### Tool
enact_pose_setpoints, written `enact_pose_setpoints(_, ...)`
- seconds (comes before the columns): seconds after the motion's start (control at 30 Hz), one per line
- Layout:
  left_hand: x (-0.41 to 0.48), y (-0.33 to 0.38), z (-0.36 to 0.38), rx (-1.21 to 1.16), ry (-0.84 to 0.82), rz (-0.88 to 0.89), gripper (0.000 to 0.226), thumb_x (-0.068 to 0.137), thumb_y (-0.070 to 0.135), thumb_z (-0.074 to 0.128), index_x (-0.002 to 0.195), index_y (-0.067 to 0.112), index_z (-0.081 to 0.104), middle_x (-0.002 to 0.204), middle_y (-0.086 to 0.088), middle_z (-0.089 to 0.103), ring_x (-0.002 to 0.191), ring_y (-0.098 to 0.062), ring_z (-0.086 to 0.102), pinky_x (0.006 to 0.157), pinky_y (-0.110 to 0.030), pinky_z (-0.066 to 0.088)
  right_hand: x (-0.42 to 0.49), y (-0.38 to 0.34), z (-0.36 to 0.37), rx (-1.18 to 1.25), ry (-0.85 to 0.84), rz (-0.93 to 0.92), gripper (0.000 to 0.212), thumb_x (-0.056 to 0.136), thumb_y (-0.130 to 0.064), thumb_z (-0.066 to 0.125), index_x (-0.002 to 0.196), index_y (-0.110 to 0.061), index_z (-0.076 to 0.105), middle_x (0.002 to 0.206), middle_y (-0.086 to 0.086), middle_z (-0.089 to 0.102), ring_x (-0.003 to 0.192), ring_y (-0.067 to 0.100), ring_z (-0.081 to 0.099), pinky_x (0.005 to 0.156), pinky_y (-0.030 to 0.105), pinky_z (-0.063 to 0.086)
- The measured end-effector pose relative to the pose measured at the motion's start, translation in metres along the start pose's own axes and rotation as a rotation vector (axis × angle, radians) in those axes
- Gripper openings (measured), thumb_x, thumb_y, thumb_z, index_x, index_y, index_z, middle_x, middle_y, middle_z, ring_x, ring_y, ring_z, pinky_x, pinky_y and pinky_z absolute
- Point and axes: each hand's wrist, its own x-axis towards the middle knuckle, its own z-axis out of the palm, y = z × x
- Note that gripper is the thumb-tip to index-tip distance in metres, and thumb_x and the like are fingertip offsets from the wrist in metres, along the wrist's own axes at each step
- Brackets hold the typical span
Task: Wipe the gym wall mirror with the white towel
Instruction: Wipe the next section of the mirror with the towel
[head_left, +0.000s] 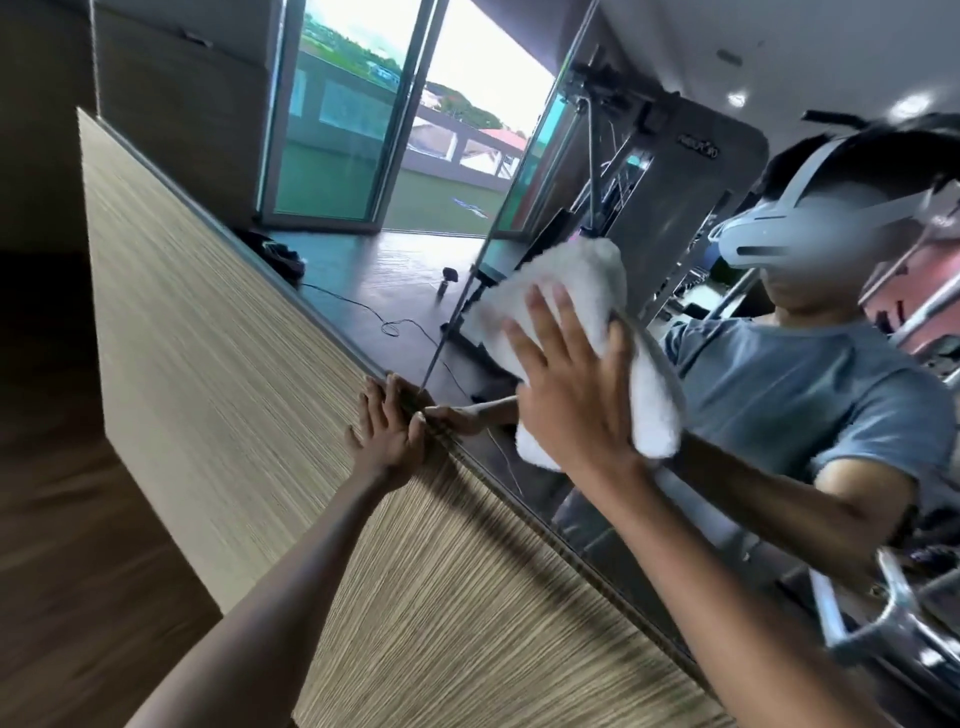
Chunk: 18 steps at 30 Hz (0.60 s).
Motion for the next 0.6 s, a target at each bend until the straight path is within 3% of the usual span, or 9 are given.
enact_pose_setpoints(0.1,-0.002,-0.004,-0.005,0.071,-0.02,0.012,0.066,0.107,0.046,0.028,0.159,0.031,-0.01,0.165,-0.001,-0.025,0.153,-0.018,-0.017,0.12,-0.053,-0.014,0.021,-0.051,0.019,-0.003,-0.124,-0.067,0.065,0.091,-0.028,0.047,0.155,-0.022,0.035,0.167,0.01,0.012,0.154,0.026,0.012,0.111,0.059,0.006)
enact_pose_setpoints(0.17,-0.002,-0.004,-0.006,0.074,0.009,0.009,0.066,0.106,0.046,0.027,0.16,0.027,-0.006,0.167,0.0,-0.02,0.154,-0.017,-0.013,0.12,-0.054,-0.013,0.005,-0.079,0.034,-0.043,-0.244,-0.24,0.067,0.096,-0.036,0.049,0.158,-0.022,0.027,0.168,0.011,0.004,0.155,0.025,0.007,0.112,0.059,0.001)
enact_pose_setpoints(0.27,-0.003,0.0,-0.006,0.047,0.033,0.015,0.071,0.097,0.053,0.021,0.16,0.024,0.005,0.168,0.0,-0.011,0.154,-0.015,-0.008,0.12,-0.053,-0.009,-0.041,-0.079,0.037,-0.009,-0.376,-0.384,0.07,0.091,-0.032,0.053,0.157,-0.02,0.03,0.167,0.009,0.014,0.153,0.021,0.012,0.114,0.059,0.005)
enact_pose_setpoints(0.33,-0.002,0.004,-0.009,-0.017,0.073,-0.006,0.072,0.092,0.053,0.022,0.156,0.02,0.017,0.168,-0.004,-0.002,0.153,-0.017,0.0,0.12,-0.053,-0.005,-0.065,-0.054,0.026,0.076,-0.31,-0.335,0.062,0.083,-0.026,0.055,0.144,-0.024,0.053,0.161,0.004,0.033,0.148,0.017,0.028,0.112,0.056,0.013)
enact_pose_setpoints(0.4,0.003,0.008,-0.012,-0.061,0.111,-0.044,0.06,0.101,0.045,0.031,0.152,0.015,0.022,0.167,-0.007,0.003,0.152,-0.022,0.006,0.121,-0.052,-0.001,-0.07,-0.026,0.017,0.12,-0.206,-0.243,0.059,0.077,-0.024,0.063,0.136,-0.025,0.062,0.157,0.002,0.04,0.145,0.017,0.033,0.11,0.055,0.018)
enact_pose_setpoints(0.5,0.008,0.01,-0.017,-0.148,0.182,-0.096,0.054,0.104,0.034,0.041,0.151,0.014,0.024,0.163,-0.01,0.012,0.149,-0.027,0.017,0.121,-0.051,0.006,-0.033,-0.016,0.009,0.089,-0.09,-0.12,0.061,0.079,-0.026,0.061,0.14,-0.023,0.058,0.159,0.004,0.037,0.147,0.022,0.028,0.11,0.055,0.018)
enact_pose_setpoints(0.6,0.013,0.009,-0.018,-0.149,0.222,-0.14,0.054,0.104,0.034,0.041,0.151,0.014,0.024,0.159,-0.012,0.019,0.147,-0.027,0.021,0.118,-0.048,0.009,0.003,-0.047,0.019,0.079,-0.131,-0.066,0.065,0.084,-0.025,0.051,0.149,-0.025,0.046,0.164,0.006,0.025,0.151,0.023,0.023,0.111,0.057,0.009)
